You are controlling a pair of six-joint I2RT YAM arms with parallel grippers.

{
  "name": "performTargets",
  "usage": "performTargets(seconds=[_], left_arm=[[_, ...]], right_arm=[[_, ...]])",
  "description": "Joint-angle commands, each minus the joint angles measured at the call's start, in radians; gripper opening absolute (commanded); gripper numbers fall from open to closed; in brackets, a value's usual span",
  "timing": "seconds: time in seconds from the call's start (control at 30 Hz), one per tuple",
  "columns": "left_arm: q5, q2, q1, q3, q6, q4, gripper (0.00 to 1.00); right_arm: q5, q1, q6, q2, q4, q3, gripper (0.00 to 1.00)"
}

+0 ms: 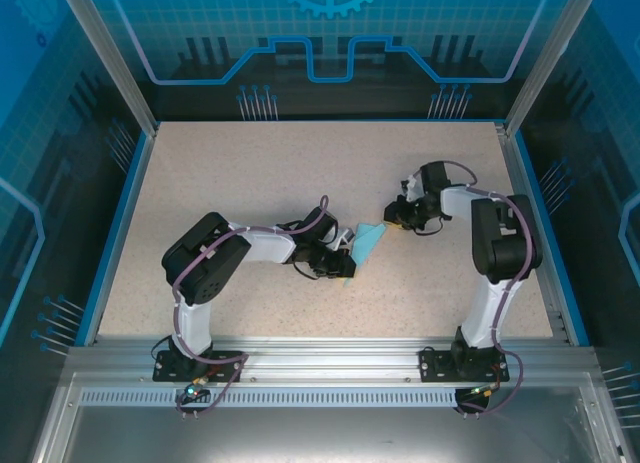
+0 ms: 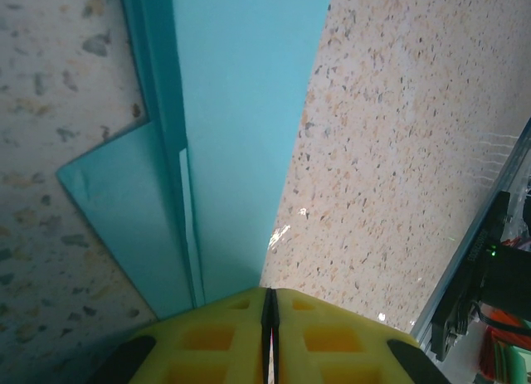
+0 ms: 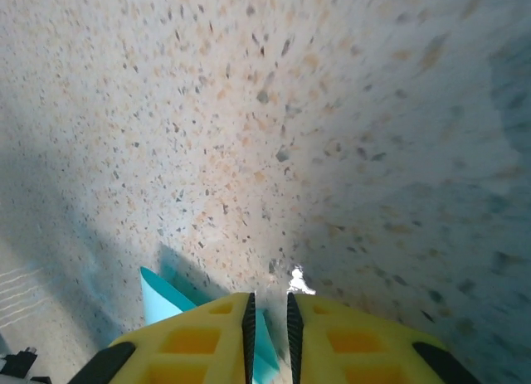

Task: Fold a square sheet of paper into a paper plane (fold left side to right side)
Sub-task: Fold the wing for the fifth time at the center of the table.

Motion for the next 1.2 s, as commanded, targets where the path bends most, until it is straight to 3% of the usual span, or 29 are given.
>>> performTargets(seconds=[0.0,0.23,0.43,0.73,1.17], left_arm=[[-0.079,0.035,-0.014,-0.060,0.036,-0.147,0.13],[-0.083,0.032,-0.015,-0.058,0.038,-0.149,0.13],[-0.085,0.027,-0.015,-0.057,0.039,-0.153,0.13],[-0.079,-0.007,-0.030,-0.079,0.052,-0.173,0.13],[-0.080,-0.120,-0.064,-0.252,0.023,-0.165,0.13]], right_arm=[[0.025,-0.009,-0.038,-0.126,-0.037,0.012,0.24],[-0.025,0.128,0.025,-0.253,-0.018,-0.124,0.24],[-0.040,0.245,0.181,-0.177,0.125,-0.217,0.22],[0.019,0.239,0.200,-0.036,0.073,-0.201,0.18],[0.036,0.225,0.190,-0.009,0.030,-0.174,0.18]])
